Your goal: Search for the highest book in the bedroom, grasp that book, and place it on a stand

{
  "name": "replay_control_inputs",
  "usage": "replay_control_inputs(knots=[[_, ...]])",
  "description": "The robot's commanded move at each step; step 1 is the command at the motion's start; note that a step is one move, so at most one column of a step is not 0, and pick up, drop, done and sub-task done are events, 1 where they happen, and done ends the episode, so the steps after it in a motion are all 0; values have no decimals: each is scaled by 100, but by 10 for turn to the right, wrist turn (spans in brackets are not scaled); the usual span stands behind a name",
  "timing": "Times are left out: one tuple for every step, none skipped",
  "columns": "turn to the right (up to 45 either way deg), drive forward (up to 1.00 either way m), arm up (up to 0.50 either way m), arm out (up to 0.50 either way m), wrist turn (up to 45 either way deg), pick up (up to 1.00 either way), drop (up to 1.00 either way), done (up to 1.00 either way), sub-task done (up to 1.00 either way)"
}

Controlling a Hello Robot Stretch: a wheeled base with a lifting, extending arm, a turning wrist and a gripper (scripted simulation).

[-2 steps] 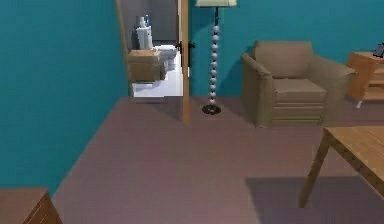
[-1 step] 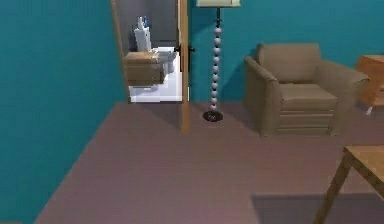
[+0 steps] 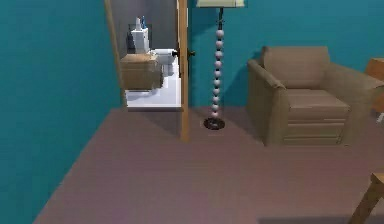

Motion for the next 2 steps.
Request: replay_control_inputs(knots=[[180, 0, 0, 0, 0, 0, 0, 0, 0], [0, 100, 0, 0, 0, 0, 0, 0, 0]])
